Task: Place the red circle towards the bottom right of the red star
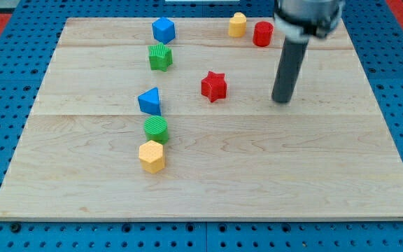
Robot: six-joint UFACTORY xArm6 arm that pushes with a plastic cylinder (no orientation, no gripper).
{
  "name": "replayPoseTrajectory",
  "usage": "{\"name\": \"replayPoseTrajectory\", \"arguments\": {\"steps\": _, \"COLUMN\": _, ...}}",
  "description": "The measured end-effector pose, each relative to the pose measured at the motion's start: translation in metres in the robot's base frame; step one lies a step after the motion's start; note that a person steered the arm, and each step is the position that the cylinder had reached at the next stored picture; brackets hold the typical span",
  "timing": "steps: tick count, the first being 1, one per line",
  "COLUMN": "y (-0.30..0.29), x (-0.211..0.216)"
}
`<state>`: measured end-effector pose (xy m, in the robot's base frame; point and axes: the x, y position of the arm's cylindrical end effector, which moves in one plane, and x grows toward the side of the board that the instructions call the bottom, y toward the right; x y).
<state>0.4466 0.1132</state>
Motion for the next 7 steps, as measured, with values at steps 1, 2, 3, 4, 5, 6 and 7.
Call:
{"name": "replayPoseTrajectory", "arguments": {"steps": 1, "y": -0.078, "x": 0.001}}
{"name": "replayPoseTrajectory", "arguments": {"steps": 2, "y": -0.136, "x": -0.05}}
{"name": "replayPoseTrajectory", "arguments": {"steps": 3, "y": -0.134, "x": -0.082}}
{"name": "replayPoseTrajectory", "arguments": {"steps": 4, "y": -0.126, "x": -0.046}}
{"name": "replayPoseTrajectory", "arguments": {"steps": 5, "y": -0.126, "x": -0.036}}
{"name": "replayPoseTrajectory", "arguments": {"steps": 6, "y": -0.059, "x": -0.062}}
{"name": "replayPoseTrajectory", "arguments": {"steps": 7, "y": -0.007, "x": -0.102}}
